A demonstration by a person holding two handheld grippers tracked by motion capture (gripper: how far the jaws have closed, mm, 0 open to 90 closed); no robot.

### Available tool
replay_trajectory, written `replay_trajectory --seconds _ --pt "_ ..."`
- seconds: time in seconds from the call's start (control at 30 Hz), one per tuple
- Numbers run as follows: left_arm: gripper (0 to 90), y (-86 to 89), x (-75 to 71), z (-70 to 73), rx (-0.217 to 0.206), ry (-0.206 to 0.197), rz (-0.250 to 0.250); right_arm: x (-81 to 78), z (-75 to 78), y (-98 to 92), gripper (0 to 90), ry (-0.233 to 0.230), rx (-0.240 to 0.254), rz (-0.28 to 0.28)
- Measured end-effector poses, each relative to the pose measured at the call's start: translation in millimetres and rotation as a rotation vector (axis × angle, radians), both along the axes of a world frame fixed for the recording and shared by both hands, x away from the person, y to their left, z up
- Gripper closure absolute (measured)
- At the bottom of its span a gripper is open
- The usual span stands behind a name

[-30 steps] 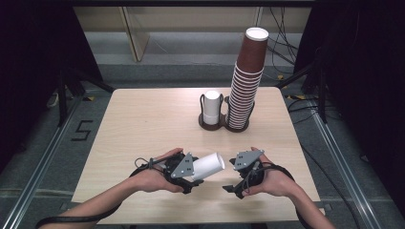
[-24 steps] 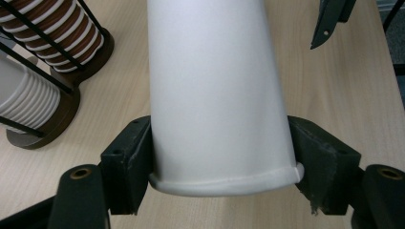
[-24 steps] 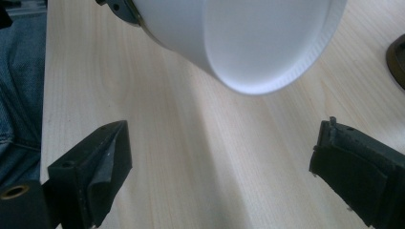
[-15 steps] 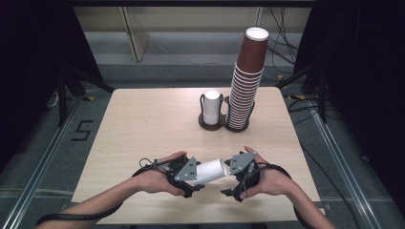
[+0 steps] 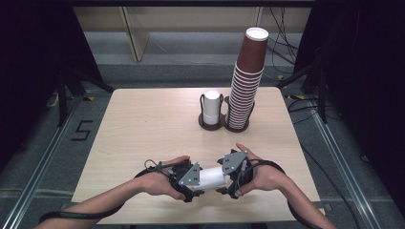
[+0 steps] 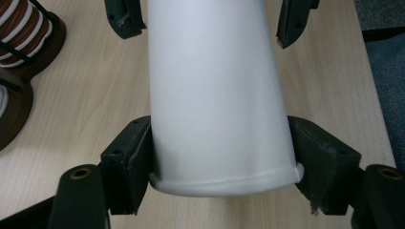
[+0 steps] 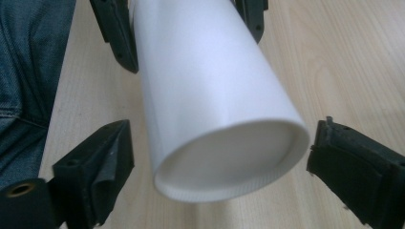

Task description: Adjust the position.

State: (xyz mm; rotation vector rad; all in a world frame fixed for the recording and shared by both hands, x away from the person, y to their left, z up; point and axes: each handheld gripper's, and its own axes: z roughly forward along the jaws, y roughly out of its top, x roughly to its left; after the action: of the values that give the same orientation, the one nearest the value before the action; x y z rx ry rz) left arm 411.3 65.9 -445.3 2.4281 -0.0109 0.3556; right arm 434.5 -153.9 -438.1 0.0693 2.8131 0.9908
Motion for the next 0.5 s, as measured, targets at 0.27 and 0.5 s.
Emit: replay_trajectory --seconds 0.27,0.5 --pt "28.2 -2.8 -1.4 -2.8 0.025 0.0 -0.005 2.8 -1.1 8.7 16.2 -0.006 -0.014 0.04" --pt "28.2 -6.2 -0.4 -1.3 0.04 -0.003 -0.009 3.3 0.2 13.4 19.7 0.004 -0.026 0.055"
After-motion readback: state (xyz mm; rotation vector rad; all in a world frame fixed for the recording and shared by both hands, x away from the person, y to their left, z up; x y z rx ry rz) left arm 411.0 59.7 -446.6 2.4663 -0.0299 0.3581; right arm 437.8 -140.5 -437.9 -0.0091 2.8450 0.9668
